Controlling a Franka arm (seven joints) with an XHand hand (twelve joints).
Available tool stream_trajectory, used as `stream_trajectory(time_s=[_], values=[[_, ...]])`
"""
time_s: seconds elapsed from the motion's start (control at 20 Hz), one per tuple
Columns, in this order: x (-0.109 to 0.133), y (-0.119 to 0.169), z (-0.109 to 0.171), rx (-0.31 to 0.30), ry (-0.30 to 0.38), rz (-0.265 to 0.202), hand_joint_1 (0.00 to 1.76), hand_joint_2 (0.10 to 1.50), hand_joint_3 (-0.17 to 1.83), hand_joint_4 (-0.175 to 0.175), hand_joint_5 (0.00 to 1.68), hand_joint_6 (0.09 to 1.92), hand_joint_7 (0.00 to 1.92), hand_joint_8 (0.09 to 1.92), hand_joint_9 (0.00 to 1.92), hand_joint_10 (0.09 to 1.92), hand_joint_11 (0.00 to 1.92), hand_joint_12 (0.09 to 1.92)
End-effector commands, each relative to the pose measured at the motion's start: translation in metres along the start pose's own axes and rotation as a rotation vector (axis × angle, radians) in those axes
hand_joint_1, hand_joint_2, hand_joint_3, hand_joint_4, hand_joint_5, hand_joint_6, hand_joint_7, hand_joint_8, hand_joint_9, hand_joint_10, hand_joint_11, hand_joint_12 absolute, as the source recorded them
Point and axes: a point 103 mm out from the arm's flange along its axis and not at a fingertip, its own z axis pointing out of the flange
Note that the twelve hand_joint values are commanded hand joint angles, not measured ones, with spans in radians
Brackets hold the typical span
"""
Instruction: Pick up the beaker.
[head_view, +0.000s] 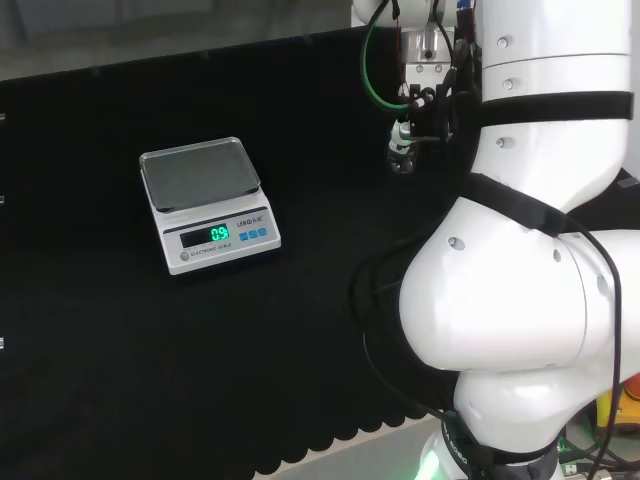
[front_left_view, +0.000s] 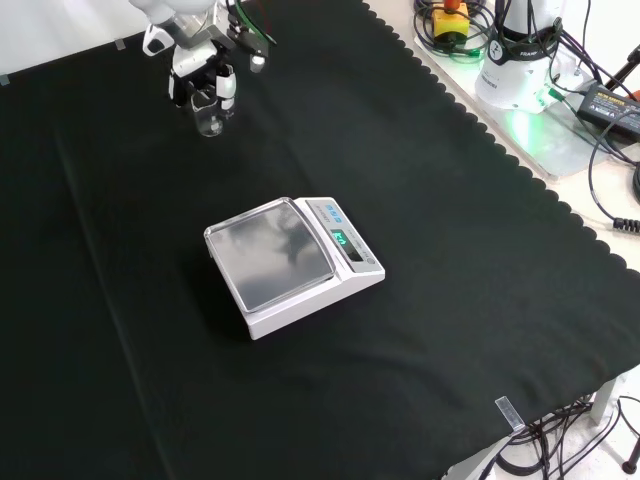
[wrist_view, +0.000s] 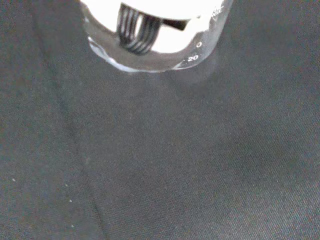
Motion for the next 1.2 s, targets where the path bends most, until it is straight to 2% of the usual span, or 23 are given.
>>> stream_trajectory(time_s=[0.05, 0.25, 0.4, 0.55, 0.9, 1.15, 1.2], values=[[0.009, -0.016, -0.021, -0.051, -0.042, -0.007, 1.24, 1.07, 0.04, -0.036, 0.94, 0.99, 1.1, 0.91, 1.4, 0.16, 1.38, 0.61], [0.027, -0.04, -0.049, -0.096, -0.08, -0.028, 1.24, 1.08, 0.02, -0.034, 0.96, 0.97, 1.12, 0.89, 1.41, 0.16, 1.38, 0.61], [0.04, -0.064, -0.07, -0.132, -0.078, -0.043, 1.24, 1.08, 0.02, -0.035, 0.96, 0.96, 1.12, 0.89, 1.42, 0.16, 1.39, 0.61], [0.06, -0.09, -0.089, -0.162, -0.095, -0.083, 1.24, 1.08, 0.02, -0.035, 0.96, 0.96, 1.12, 0.89, 1.42, 0.16, 1.39, 0.61], [0.108, -0.148, -0.118, -0.208, -0.145, -0.1, 1.25, 1.07, 0.01, -0.035, 0.97, 0.95, 1.13, 0.87, 1.43, 0.16, 1.4, 0.6], [0.133, -0.179, -0.125, -0.224, -0.145, -0.093, 1.25, 1.07, 0.01, -0.036, 0.97, 0.95, 1.14, 0.86, 1.43, 0.16, 1.41, 0.6], [0.133, -0.184, -0.125, -0.229, -0.12, -0.081, 1.25, 1.07, 0.01, -0.036, 0.97, 0.95, 1.14, 0.86, 1.43, 0.16, 1.41, 0.6]])
